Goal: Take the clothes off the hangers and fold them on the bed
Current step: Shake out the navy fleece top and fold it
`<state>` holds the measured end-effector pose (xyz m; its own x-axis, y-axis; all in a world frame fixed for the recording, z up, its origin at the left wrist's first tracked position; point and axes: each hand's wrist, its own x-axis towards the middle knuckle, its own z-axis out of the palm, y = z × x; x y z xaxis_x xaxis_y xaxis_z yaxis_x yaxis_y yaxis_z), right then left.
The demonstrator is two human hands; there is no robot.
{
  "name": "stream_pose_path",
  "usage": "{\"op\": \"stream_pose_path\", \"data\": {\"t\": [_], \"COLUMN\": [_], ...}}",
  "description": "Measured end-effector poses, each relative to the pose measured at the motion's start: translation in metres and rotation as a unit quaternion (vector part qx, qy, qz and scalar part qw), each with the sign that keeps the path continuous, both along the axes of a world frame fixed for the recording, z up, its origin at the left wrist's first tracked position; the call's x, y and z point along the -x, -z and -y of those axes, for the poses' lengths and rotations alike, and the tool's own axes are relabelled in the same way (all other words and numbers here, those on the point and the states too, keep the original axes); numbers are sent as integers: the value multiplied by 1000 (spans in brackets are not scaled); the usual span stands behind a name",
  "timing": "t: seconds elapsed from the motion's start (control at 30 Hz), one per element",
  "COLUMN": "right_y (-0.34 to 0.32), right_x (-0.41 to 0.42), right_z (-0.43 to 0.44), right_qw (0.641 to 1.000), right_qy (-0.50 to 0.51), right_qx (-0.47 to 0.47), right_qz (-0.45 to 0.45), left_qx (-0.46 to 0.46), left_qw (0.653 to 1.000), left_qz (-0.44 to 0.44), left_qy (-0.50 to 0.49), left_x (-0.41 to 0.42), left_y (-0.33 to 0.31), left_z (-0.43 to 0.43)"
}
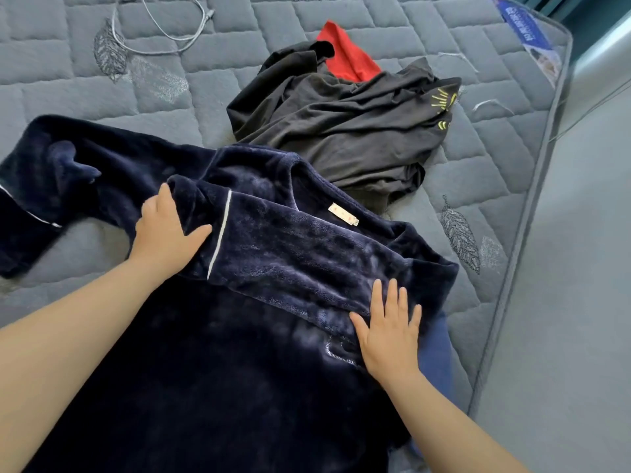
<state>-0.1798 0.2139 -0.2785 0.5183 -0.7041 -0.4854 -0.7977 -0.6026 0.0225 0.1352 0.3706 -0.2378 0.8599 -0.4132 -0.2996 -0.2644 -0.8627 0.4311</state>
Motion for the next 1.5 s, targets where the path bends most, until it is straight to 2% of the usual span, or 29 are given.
{"op": "stream_pose_path", "data": {"t": [0.07,0.13,0.23,0.33,0.4,0.43,0.5,0.53,0.67,0.73,0.77,0.83,0.9,1.0,1.1,1.27,1.33,1.4,1.5], "right_y": [-6,-14,-23,-22,-17,-15,-11,-9,-12,-22,-29,-47,-62,-74,-73,-59,-55,-51,-47], "right_x": [-5,-13,-22,-20,-18,-19,-24,-28,-55,-71,-80,-105,-139,-198,-252,-323,-333,-337,-335], "right_z": [2,0,-14,-36,-43,-44,-42,-40,-34,-30,-28,-27,-27,-34,-49,-59,-51,-48,-51], "right_qw": [1000,999,991,959,960,970,988,993,996,996,990,968,948,925,927,968,970,957,946], "right_qy": [4,27,-1,-44,-52,-56,-72,-76,-49,-32,-25,-34,-85,-152,-188,-118,-53,17,73], "right_qx": [-25,-42,-2,26,19,10,-19,-27,-78,-57,-45,-66,-101,-136,-155,-165,-131,-101,-114], "right_qz": [-13,12,137,278,273,238,133,89,6,65,128,240,291,321,285,147,198,273,296], "left_qx": [2,3,8,10,40,91,214,255,365,403,412,399,361,286,256,252,237,225,255], "left_qw": [1000,1000,999,995,979,956,877,845,777,753,750,771,793,834,869,874,878,876,832], "left_qz": [3,3,1,-30,-96,-157,-285,-323,-342,-331,-322,-304,-309,-308,-254,-219,-225,-252,-322], "left_qy": [-11,-12,-42,-97,-173,-229,-321,-342,-382,-402,-404,-393,-381,-357,-340,-353,-350,-344,-374], "left_x": [16,28,35,36,38,39,42,41,22,13,10,8,7,4,-4,-29,-37,-50,-70], "left_y": [-2,-3,-1,5,11,14,17,19,19,17,17,20,27,38,45,48,50,54,54], "left_z": [-4,-11,-27,-41,-48,-50,-53,-52,-43,-37,-35,-33,-36,-47,-63,-91,-96,-103,-106]}}
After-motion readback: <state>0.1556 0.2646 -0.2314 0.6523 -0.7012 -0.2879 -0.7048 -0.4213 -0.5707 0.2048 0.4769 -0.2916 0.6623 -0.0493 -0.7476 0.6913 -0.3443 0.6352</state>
